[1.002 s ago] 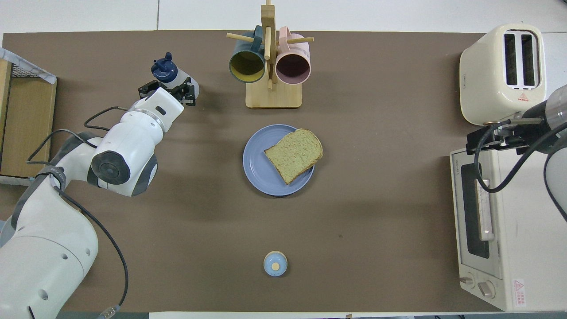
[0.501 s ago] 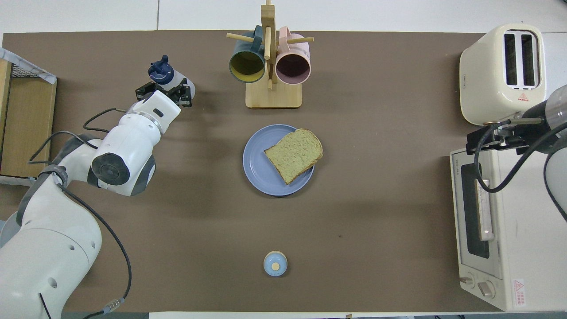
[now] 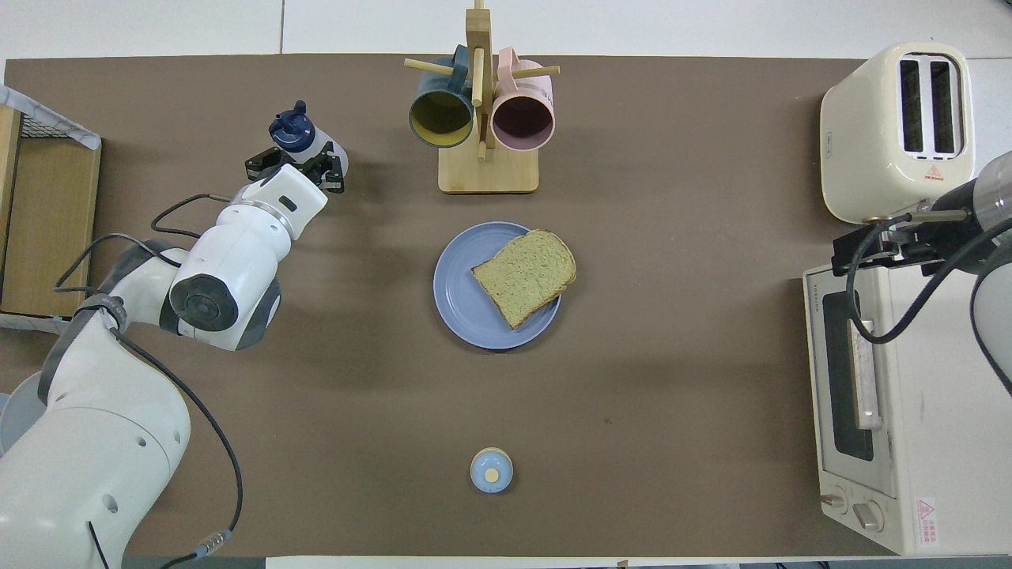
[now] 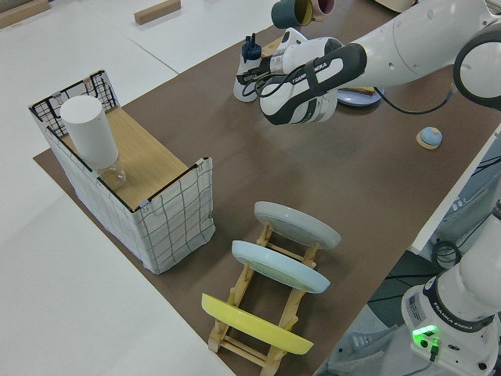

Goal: Put bread on plate and add seasoning
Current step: 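Carry the bottle back beside the mug rack with the left gripper, then open the left gripper and release the bottle upright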

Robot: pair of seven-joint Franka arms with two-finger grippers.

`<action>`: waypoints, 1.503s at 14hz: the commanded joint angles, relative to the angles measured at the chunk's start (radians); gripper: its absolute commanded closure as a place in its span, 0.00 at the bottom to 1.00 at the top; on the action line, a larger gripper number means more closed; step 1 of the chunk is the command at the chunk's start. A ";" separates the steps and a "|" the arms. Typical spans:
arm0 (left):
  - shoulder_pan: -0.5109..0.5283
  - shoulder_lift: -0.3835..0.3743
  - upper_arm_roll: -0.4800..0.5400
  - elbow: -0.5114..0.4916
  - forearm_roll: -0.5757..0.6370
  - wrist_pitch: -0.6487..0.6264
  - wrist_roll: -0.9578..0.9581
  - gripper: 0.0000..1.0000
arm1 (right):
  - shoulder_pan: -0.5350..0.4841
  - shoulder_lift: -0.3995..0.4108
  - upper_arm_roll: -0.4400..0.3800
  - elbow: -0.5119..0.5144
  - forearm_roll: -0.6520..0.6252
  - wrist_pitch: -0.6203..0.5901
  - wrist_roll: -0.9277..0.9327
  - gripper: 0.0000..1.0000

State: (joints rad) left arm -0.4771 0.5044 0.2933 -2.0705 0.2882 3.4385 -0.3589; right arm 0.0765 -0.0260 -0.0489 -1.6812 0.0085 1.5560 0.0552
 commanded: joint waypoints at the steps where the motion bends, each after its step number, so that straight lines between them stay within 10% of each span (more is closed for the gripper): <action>1: -0.020 0.011 0.024 -0.011 -0.007 0.027 0.008 0.36 | -0.015 -0.023 0.011 -0.026 -0.005 0.015 -0.015 0.00; 3: -0.020 0.011 0.024 -0.019 -0.007 0.028 0.008 0.00 | -0.015 -0.023 0.011 -0.028 -0.007 0.016 -0.015 0.00; 11: -0.024 -0.026 0.023 -0.089 -0.006 0.061 0.008 0.00 | -0.015 -0.023 0.011 -0.028 -0.005 0.015 -0.015 0.00; 21: -0.142 -0.329 0.020 -0.350 -0.004 -0.098 -0.047 0.00 | -0.015 -0.023 0.011 -0.028 -0.005 0.016 -0.015 0.00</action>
State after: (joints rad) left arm -0.5547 0.2727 0.2961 -2.3712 0.2885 3.4523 -0.3773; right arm 0.0765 -0.0260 -0.0489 -1.6813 0.0085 1.5560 0.0552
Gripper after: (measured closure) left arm 0.000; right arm 0.000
